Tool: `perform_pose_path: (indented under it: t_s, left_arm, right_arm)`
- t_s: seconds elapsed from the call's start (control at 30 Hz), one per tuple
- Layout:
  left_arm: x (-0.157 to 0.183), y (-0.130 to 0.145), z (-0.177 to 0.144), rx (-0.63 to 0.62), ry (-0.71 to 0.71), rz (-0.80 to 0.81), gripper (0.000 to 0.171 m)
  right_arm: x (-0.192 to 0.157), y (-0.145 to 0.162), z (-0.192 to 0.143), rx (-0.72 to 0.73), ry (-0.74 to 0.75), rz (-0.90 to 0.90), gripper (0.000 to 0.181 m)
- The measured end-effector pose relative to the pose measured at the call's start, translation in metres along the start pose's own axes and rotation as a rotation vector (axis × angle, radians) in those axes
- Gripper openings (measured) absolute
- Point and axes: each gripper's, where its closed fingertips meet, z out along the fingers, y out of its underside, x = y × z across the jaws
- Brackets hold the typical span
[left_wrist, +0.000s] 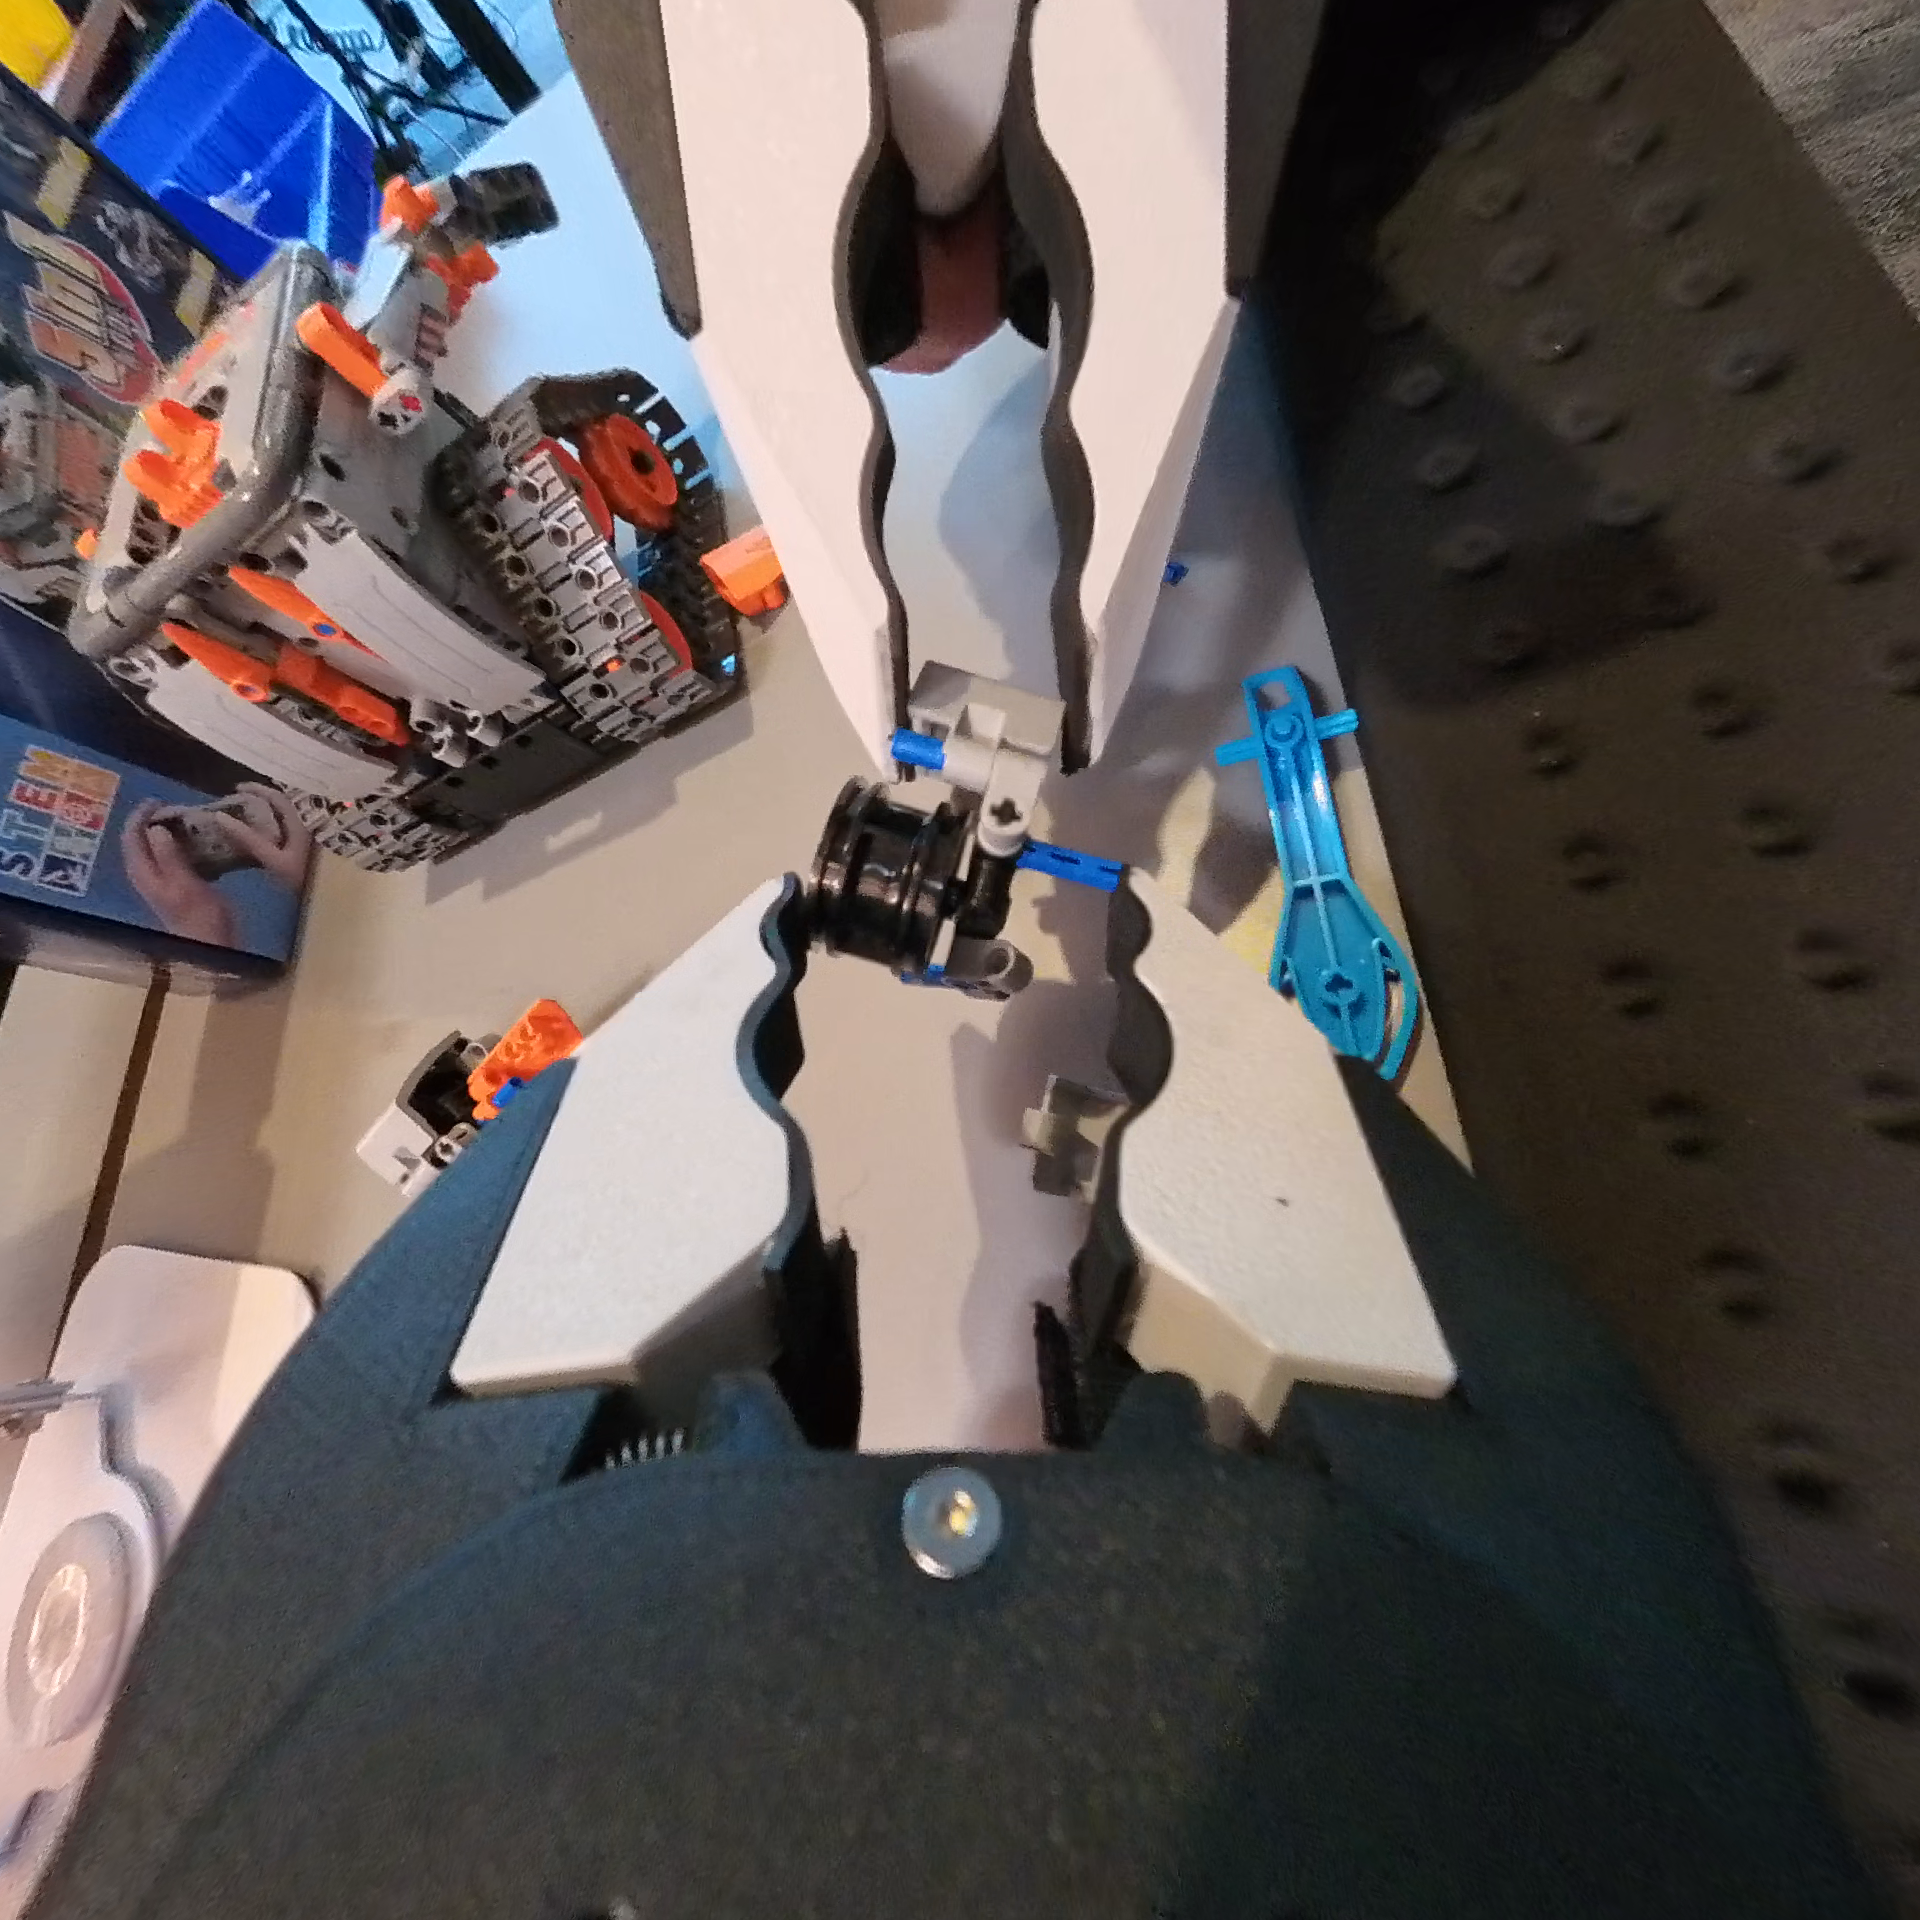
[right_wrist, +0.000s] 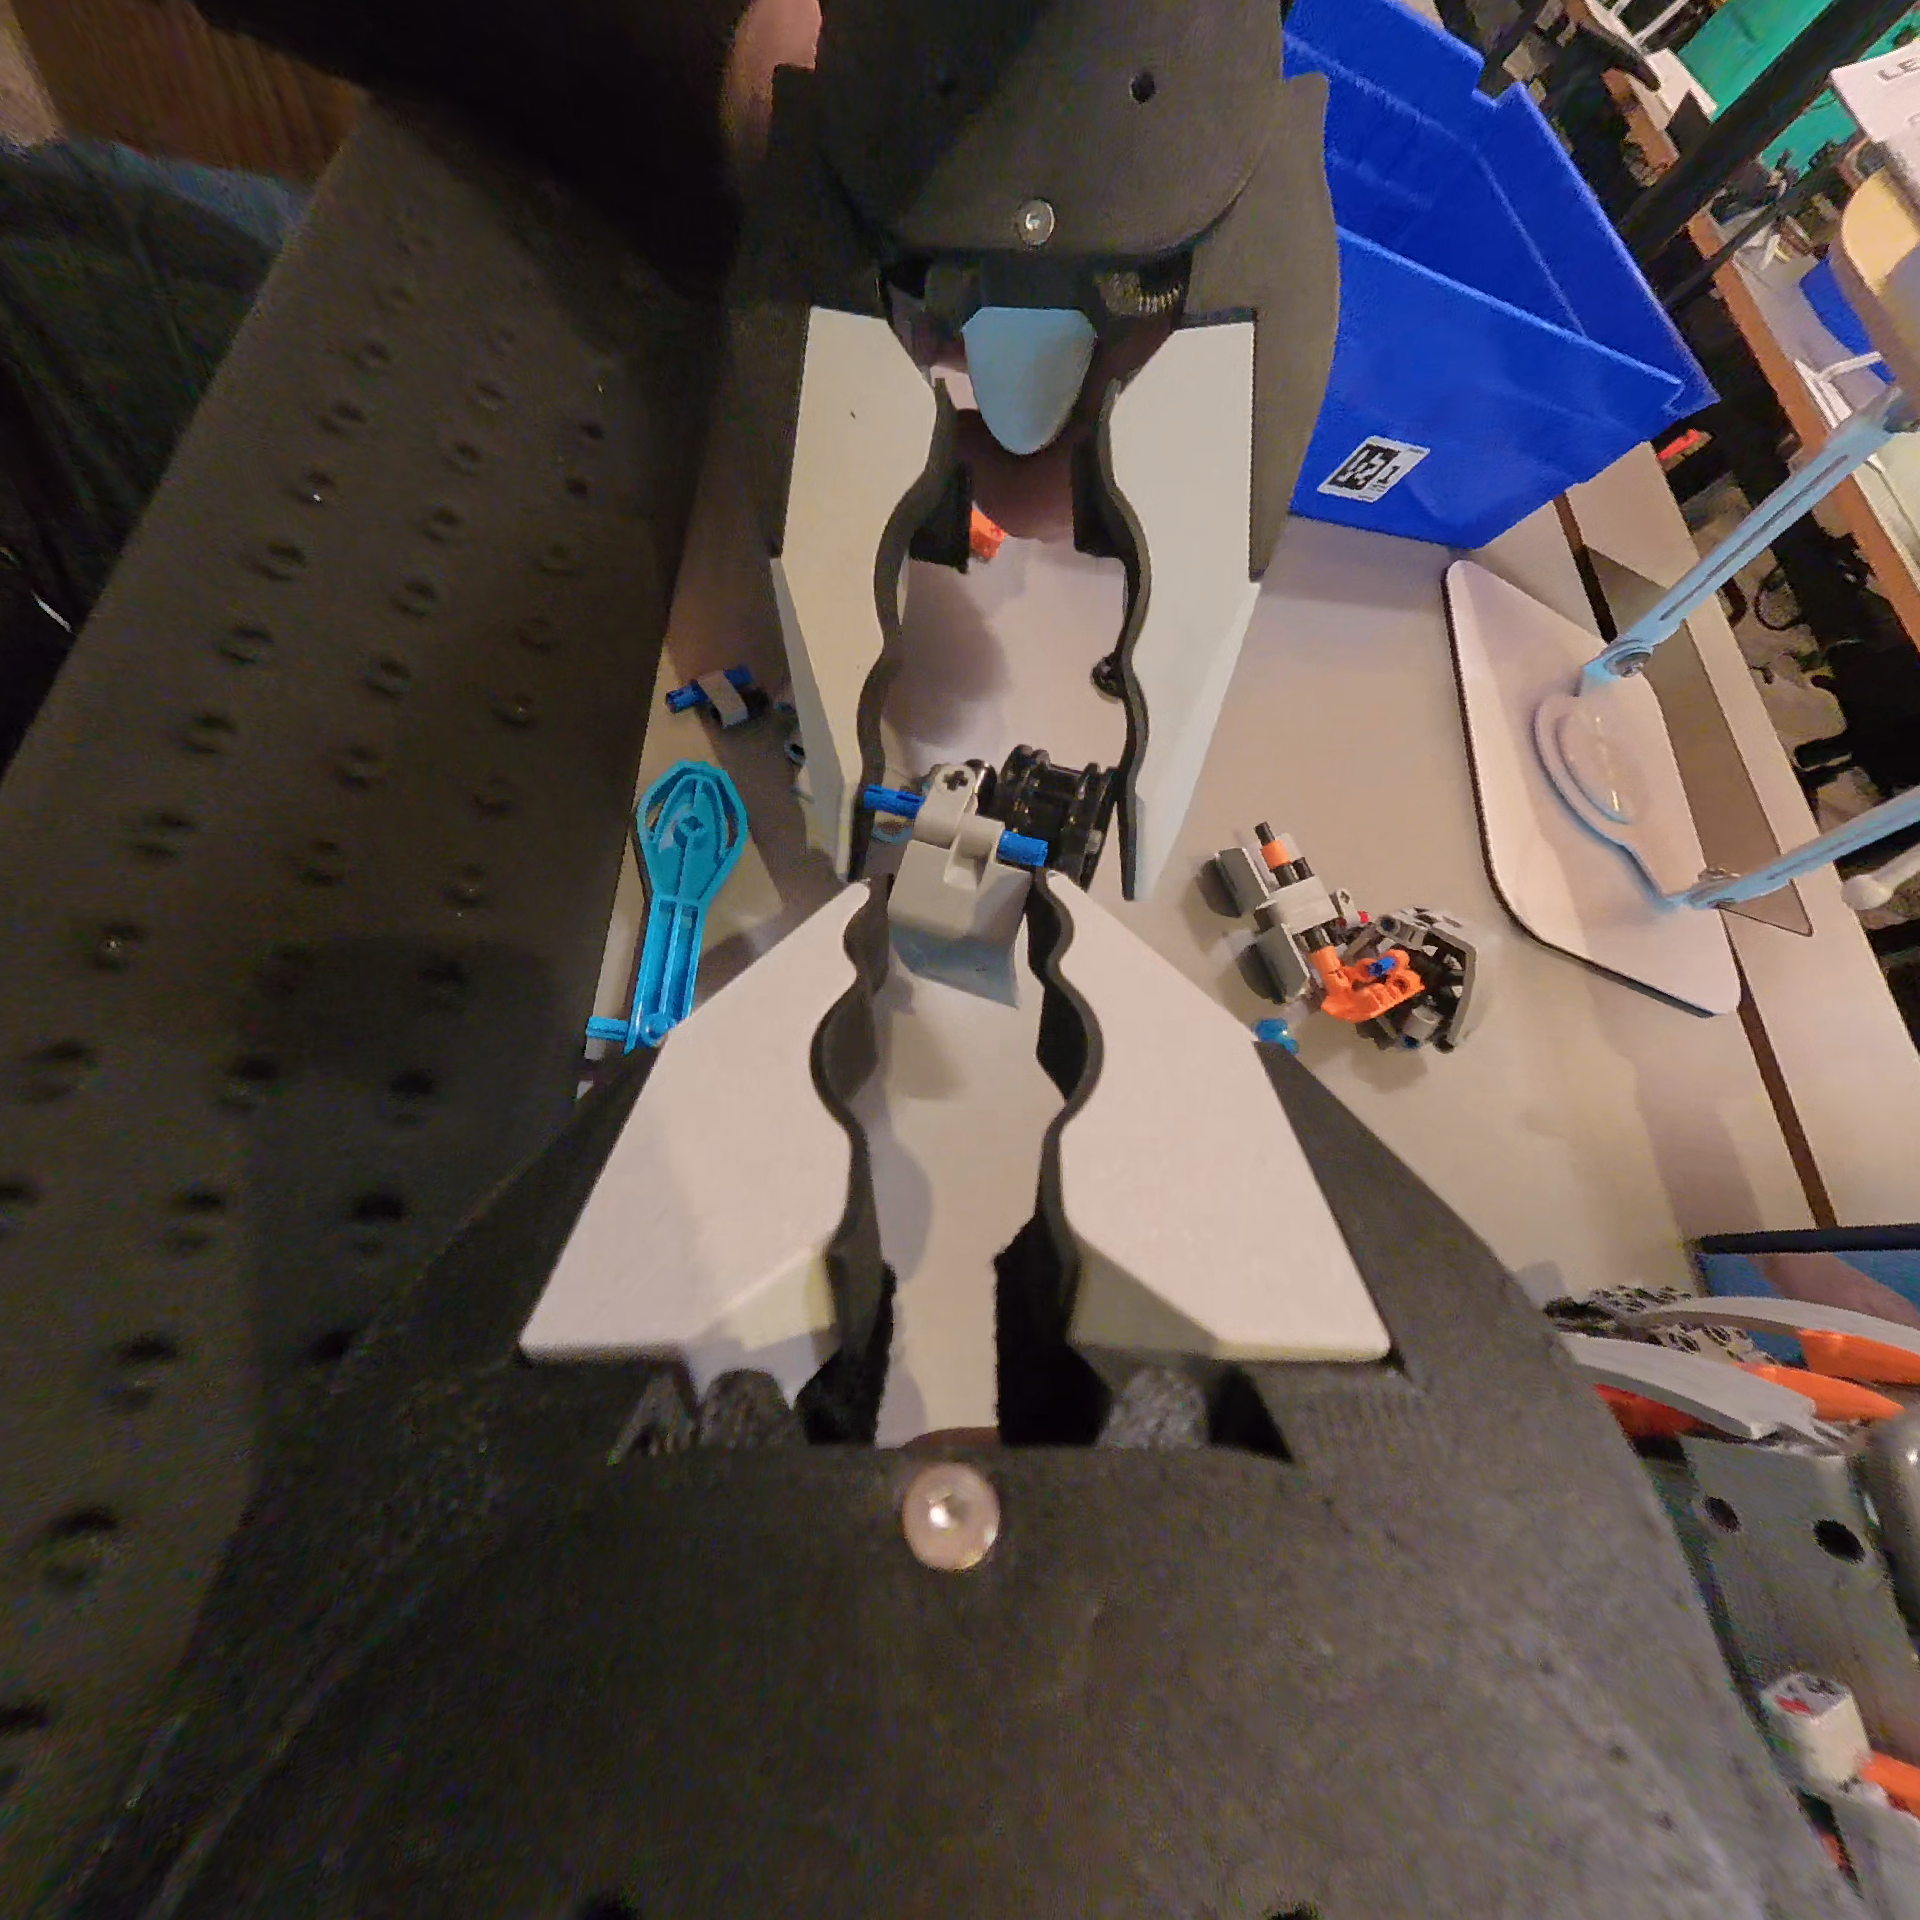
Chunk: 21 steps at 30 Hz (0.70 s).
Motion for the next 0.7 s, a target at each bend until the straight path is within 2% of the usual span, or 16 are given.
perform_pose_path:
  t_s: [0.43, 0.57, 0.7]
  left_arm:
    - [-0.008, -0.016, -0.008, 0.051, -0.092, 0.035, 0.052]
    - [-0.012, -0.016, -0.009, 0.081, -0.064, -0.036, 0.053]
    - [-0.016, -0.013, -0.008, 0.095, -0.047, -0.094, 0.065]
  right_arm:
    - [0.01, -0.004, -0.005, 0.054, 0.005, 0.083, 0.024]
    - [0.013, -0.006, -0.009, 0.077, 0.015, 0.1, 0.024]
    - [0.021, -0.01, -0.015, 0.148, -0.006, 0.208, 0.023]
